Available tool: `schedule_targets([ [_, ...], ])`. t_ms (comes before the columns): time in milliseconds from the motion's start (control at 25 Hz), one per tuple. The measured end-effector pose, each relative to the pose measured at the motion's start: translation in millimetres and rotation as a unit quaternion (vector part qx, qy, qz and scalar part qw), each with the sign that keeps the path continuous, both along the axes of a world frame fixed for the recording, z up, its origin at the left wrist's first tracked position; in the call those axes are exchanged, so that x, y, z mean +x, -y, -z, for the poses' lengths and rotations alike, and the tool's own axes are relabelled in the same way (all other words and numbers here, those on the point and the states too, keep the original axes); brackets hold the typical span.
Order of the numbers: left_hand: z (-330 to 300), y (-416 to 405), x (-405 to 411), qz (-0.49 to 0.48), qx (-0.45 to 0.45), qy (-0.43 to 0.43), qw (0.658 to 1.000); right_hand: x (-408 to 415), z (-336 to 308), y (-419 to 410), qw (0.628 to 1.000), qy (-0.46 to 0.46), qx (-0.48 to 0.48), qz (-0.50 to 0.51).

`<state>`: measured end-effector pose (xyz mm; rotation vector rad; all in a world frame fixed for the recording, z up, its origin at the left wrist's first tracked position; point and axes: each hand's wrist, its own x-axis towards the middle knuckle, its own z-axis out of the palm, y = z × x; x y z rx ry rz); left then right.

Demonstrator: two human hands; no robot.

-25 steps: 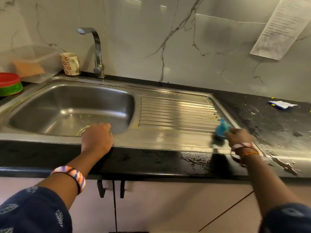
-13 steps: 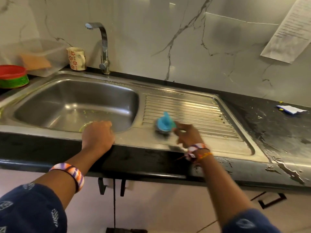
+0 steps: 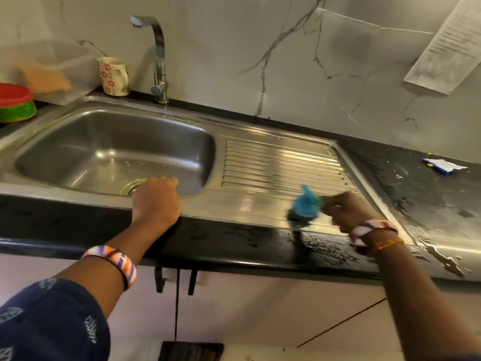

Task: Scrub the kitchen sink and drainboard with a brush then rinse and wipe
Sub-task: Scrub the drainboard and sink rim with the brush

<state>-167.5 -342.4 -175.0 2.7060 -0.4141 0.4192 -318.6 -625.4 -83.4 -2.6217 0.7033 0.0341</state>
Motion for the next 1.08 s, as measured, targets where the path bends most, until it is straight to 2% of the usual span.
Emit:
schedule_targets([
  [80,0,-4,2,-0.027,0.002,-0.012,1.000,42,12,-69,0.991,0.041,0.070,-0.107],
  [160,0,-8,4,-0.053,0.004,-0.014,0.998,77,22,-128,0.976,0.070,0.090,-0.184],
  [240,1,-11,6,-0.058,0.005,-0.015,0.998,89,25,-154,0.971,0.069,0.096,-0.210],
  [320,2,-12,6,-0.050,-0.009,-0.017,0.999,78,20,-132,0.973,0.048,0.104,-0.198],
  [440,3,-7,6,-0.016,-0.020,-0.026,0.999,32,8,-44,0.987,-0.007,0.106,-0.124],
  [520,3,-2,5,0.016,-0.020,-0.030,0.999,-7,-5,28,0.996,-0.042,0.084,-0.003],
  [600,2,-1,5,0.021,-0.026,-0.029,0.999,-42,-15,94,0.989,-0.053,0.061,0.124],
  [680,2,-1,4,0.017,-0.022,-0.026,0.999,-65,-19,130,0.975,-0.061,0.060,0.206],
  [760,2,-1,3,0.015,-0.018,-0.029,0.999,-69,-20,128,0.968,-0.047,0.091,0.228],
  [840,2,1,3,0.014,-0.014,-0.032,0.999,-53,-22,90,0.976,-0.037,0.110,0.183],
  [920,0,1,4,0.014,-0.014,-0.036,0.999,-25,-15,33,0.988,-0.025,0.125,0.083],
  [1000,-1,-1,4,0.013,-0.020,-0.045,0.999,8,3,-34,0.985,0.016,0.166,-0.030],
  [1080,-2,-3,2,0.011,-0.023,-0.052,0.998,38,21,-93,0.977,0.069,0.159,-0.120],
])
